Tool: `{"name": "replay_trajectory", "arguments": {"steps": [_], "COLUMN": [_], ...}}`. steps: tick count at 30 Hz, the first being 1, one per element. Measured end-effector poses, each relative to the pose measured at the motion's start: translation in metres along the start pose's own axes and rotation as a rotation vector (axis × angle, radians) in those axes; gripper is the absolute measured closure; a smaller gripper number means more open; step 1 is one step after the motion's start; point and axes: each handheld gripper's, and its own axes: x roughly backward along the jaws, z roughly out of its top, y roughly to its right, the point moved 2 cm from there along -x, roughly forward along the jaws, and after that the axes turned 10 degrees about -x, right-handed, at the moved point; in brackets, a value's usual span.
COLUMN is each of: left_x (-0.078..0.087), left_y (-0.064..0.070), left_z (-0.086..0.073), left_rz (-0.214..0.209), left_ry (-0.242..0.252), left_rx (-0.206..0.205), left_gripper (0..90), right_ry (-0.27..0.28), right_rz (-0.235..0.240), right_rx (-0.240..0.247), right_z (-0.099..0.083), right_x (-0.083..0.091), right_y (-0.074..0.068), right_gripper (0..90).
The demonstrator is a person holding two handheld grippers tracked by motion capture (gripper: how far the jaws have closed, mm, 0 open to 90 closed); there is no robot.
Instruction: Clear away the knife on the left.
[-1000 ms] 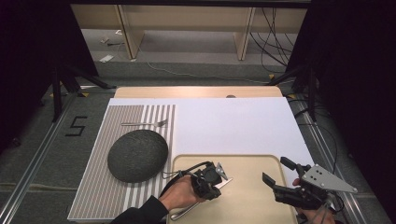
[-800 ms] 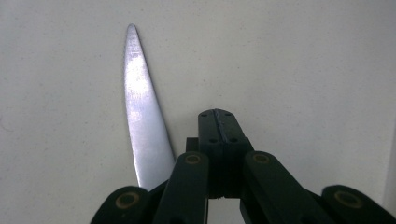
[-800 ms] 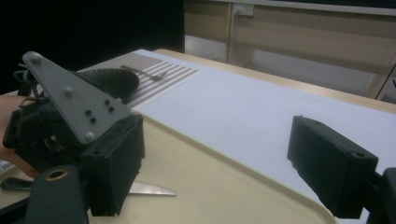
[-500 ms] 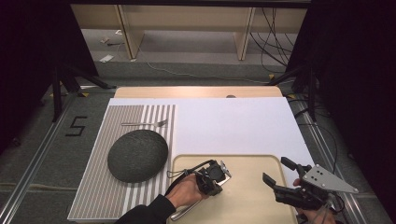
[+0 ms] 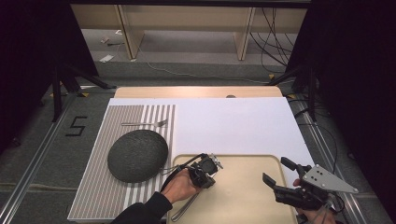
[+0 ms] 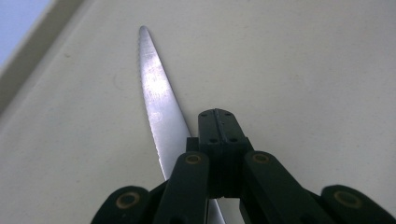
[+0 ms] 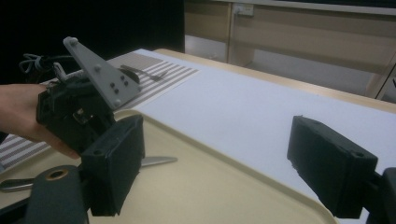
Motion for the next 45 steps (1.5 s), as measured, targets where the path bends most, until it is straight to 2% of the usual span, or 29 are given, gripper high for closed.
{"name": "replay_trajectory", "arguments": {"steps": [18,29,45], "left_x": [0.009,0.016,0.027], "left_y": [-0.019,-0.026,-0.023], "left_z": [-0.016,-0.028,-0.048], "left_rz": [0.028,0.022,0.002], "left_ry": [-0.011,-0.029,-0.061], "left_rx": [0.080,0.097,0.102], "left_gripper": [89.7,89.7,89.7], "right_ry": [-0.002,-0.003,0.005], "right_rz": [-0.001,-0.001,0.004], "right_rx": [-0.001,-0.005,-0.009], "right_z": [0.000,0.000,0.000], "right_x": [0.000,0.001,0.003], "right_y": [0.000,0.000,0.001], "right_gripper": [19.8,19.9,20.0]}}
